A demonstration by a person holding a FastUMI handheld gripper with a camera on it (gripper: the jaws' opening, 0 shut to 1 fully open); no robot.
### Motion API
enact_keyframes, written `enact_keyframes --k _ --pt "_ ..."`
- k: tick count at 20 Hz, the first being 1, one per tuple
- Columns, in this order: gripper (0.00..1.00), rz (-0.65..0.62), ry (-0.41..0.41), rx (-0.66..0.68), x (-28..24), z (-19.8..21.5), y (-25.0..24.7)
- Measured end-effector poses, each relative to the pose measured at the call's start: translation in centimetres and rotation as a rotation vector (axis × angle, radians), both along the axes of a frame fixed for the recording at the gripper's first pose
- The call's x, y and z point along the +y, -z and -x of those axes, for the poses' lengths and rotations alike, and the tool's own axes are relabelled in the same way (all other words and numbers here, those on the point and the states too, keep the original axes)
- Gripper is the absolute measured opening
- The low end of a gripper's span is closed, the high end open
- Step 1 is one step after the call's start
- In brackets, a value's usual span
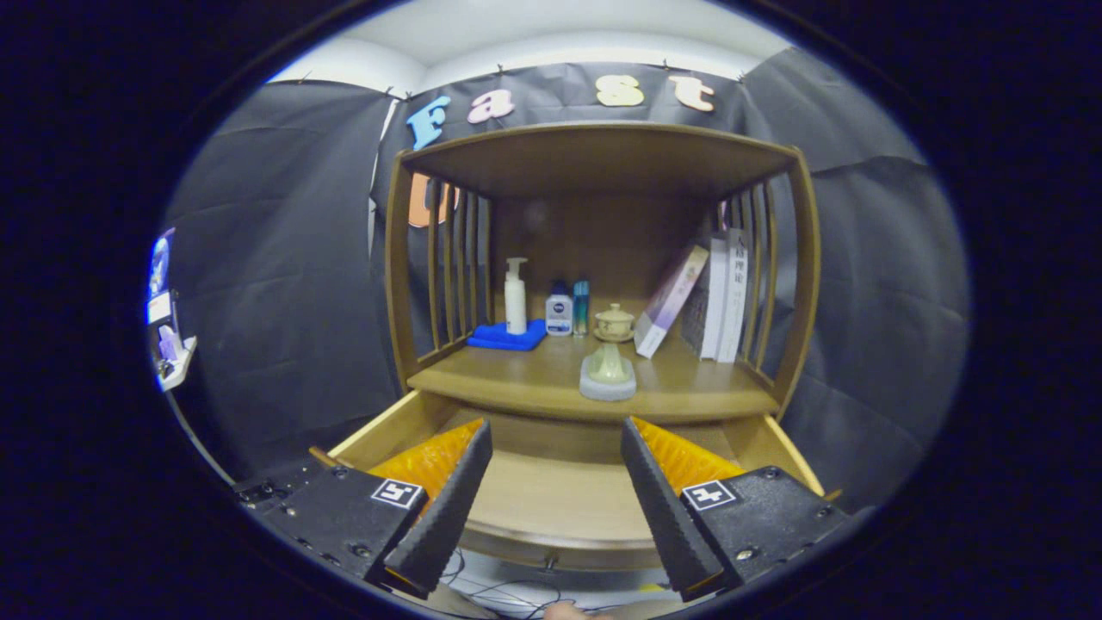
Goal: Pull open the drawer, take out the items inside it, and place them on the countertop above the cabinet.
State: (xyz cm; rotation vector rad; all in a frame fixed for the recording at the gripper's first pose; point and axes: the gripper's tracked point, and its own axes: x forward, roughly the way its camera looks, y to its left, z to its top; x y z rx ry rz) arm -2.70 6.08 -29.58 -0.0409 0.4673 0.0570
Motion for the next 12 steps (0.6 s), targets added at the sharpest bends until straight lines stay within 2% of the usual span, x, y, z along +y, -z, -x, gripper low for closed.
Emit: enact_keyframes --k 7,10,12 --pt "0.95 -0.001 0.136 -0.003 -3.9 4.8 5.9" --pt "0.93 0.075 0.137 -0.072 -4.4 6.2 6.1" --pt "0.93 0.089 0.109 -0.077 -3.0 7.5 6.9"
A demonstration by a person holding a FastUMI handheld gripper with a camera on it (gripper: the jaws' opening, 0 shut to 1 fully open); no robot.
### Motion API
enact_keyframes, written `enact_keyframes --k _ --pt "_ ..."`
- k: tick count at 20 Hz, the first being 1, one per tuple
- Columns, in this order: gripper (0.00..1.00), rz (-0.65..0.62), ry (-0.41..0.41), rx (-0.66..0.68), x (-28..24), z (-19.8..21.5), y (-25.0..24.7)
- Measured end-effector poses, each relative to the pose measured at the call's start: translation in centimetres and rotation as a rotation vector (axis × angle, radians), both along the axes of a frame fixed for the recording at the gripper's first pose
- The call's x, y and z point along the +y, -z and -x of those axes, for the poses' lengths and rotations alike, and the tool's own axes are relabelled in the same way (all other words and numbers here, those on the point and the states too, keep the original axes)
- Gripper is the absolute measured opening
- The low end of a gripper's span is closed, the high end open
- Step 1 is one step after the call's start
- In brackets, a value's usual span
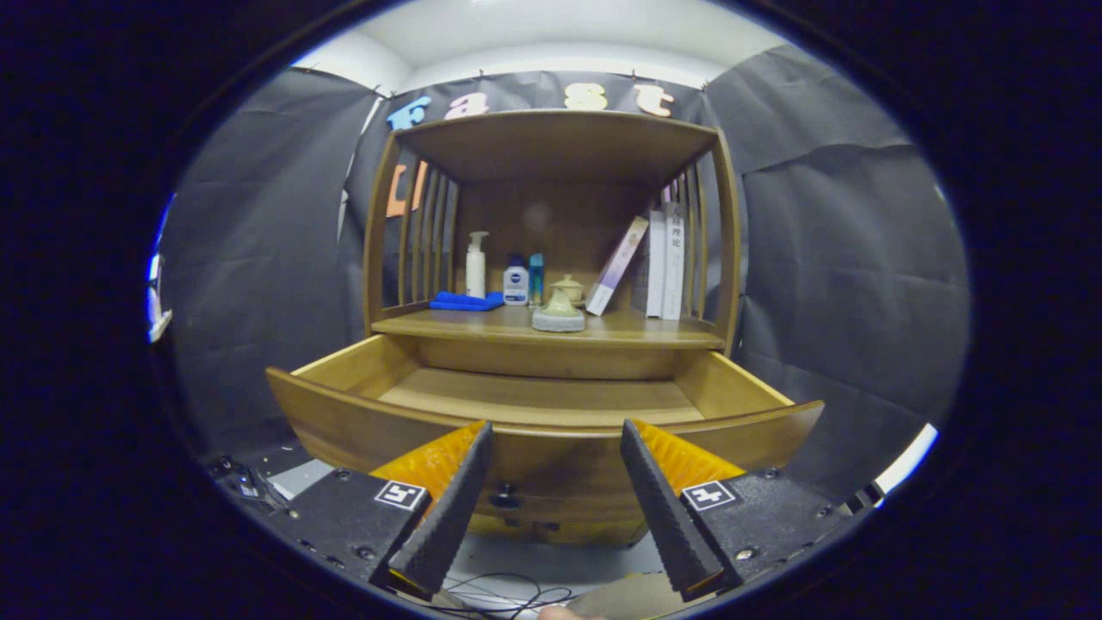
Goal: Pull open the drawer, take out the items inside it, and place them on the countertop above the cabinet.
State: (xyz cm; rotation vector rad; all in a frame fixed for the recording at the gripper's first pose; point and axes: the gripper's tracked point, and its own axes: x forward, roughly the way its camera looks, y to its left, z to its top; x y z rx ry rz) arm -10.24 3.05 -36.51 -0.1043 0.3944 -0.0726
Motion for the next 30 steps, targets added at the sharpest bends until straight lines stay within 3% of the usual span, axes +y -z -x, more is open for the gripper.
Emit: enact_keyframes --k 7,16,20,30 --pt "0.95 -0.007 -0.050 0.098 3.1 0.6 4.6" --pt "0.95 -0.009 0.066 0.101 2.9 -1.3 6.2" --pt "0.95 -0.017 0.070 0.089 3.2 -2.0 6.1" --pt "0.95 -0.012 0.077 0.106 2.7 -8.8 6.6"
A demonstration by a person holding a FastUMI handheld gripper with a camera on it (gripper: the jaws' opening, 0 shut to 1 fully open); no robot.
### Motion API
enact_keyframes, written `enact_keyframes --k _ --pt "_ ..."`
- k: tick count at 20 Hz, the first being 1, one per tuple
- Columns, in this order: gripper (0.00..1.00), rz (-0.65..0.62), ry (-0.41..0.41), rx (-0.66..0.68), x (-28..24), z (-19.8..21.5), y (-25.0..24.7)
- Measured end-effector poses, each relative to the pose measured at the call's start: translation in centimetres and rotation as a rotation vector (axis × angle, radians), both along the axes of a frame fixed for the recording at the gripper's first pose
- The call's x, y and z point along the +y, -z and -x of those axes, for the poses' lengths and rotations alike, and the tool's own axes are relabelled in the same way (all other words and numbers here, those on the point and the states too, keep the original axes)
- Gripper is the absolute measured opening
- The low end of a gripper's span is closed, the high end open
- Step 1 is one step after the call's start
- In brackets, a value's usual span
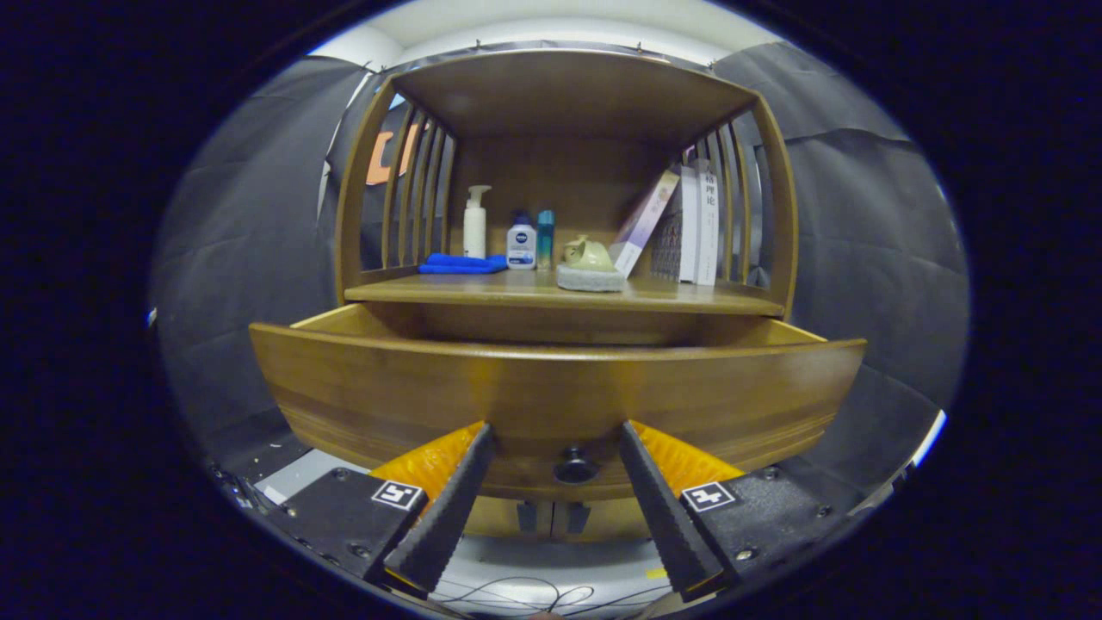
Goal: Pull open the drawer, take out the items inside it, and place them on the countertop above the cabinet.
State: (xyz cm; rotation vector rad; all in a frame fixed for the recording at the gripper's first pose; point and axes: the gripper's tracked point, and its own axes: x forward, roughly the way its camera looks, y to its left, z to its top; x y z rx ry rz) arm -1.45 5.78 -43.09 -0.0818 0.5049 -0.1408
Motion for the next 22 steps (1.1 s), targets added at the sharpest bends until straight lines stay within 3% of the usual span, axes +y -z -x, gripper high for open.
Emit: enact_keyframes --k 16,22 --pt "0.95 -0.003 0.023 0.059 -1.2 -11.0 2.1" --pt "0.95 0.046 0.010 0.070 -1.1 -11.5 2.1"
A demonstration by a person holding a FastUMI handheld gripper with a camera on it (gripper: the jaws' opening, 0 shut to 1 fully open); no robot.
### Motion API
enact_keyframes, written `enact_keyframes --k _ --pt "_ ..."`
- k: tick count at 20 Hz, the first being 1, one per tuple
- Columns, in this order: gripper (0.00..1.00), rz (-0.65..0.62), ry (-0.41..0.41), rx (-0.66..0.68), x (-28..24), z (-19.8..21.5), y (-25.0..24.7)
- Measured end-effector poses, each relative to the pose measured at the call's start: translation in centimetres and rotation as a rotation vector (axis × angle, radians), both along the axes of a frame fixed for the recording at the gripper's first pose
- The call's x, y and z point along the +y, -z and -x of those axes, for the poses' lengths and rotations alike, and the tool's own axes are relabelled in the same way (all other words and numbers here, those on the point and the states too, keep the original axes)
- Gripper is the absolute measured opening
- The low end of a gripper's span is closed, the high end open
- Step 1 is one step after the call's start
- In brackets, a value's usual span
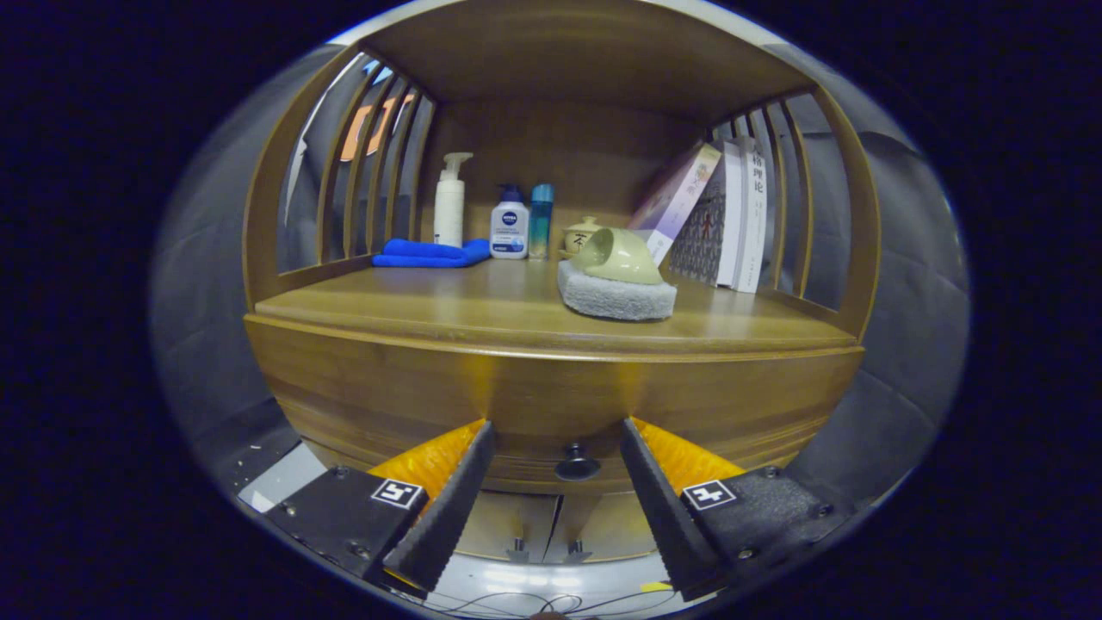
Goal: Pull open the drawer, take out the items inside it, and place them on the countertop above the cabinet.
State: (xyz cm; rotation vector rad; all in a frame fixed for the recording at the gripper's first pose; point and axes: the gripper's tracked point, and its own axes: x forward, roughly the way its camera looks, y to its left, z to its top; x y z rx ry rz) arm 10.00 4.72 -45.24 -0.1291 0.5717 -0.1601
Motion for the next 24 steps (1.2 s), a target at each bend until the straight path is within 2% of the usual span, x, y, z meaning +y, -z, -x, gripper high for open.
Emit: enact_keyframes --k 4,10,17,24 --pt "0.95 -0.041 -0.051 -0.052 1.4 1.5 -3.8" --pt "0.95 -0.082 -0.138 -0.162 3.1 4.7 -14.2" --pt "0.95 -0.090 -0.128 -0.226 0.8 8.9 -23.4" --pt "0.95 -0.095 -0.129 -0.307 -1.8 11.2 -31.6"
